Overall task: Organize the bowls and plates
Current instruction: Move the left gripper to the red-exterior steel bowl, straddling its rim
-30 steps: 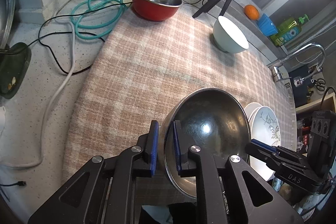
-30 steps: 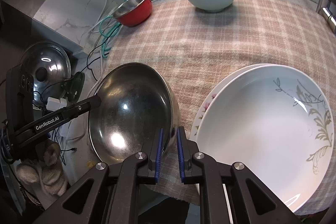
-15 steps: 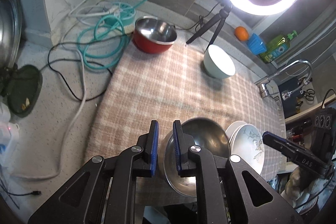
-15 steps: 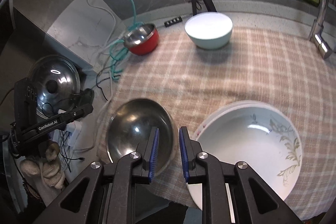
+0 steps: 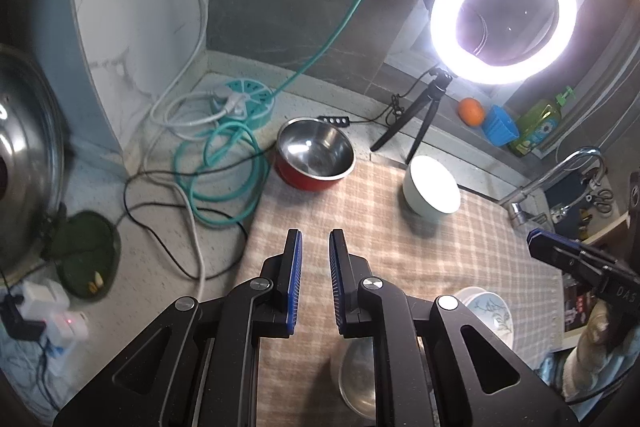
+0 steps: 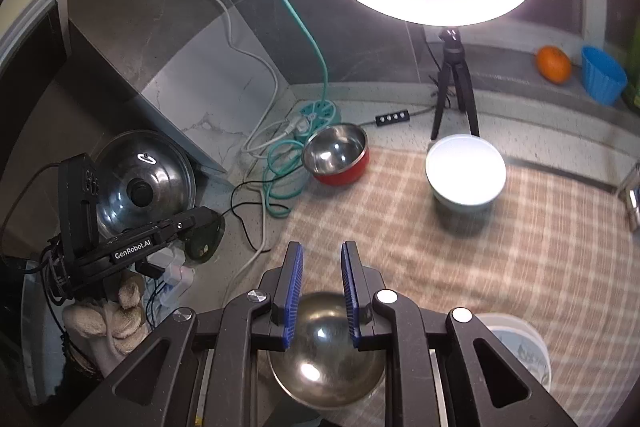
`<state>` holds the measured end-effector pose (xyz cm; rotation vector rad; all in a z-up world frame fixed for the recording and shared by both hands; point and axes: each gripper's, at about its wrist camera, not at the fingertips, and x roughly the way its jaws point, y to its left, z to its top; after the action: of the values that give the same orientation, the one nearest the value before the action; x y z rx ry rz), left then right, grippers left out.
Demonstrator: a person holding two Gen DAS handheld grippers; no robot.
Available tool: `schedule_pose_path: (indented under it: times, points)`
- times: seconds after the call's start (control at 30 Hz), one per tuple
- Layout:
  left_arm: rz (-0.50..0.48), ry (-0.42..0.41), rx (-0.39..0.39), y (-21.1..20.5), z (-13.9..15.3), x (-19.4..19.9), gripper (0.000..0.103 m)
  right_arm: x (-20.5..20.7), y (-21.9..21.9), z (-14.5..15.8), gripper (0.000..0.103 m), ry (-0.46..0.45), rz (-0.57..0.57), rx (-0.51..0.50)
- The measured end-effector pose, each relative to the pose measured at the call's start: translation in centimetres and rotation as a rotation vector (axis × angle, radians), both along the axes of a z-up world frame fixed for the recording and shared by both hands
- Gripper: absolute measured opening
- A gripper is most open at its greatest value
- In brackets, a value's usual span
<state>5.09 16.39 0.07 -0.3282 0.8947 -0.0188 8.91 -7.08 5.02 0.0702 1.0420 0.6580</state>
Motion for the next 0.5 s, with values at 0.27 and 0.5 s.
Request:
schedule_pose_path:
  times: [0.27,0.5]
  points:
    - [0.001,-0.005,0.033,0.5,0.3,2.0,0.012,3.4,2.7,-0.7,0.018,-0.003,0.019,0.002]
    - [0.038,0.017,0.011,2.2,-1.0,4.7,0.012,6.8,4.7,-3.0,0.018,0.008,-0.003,-0.006]
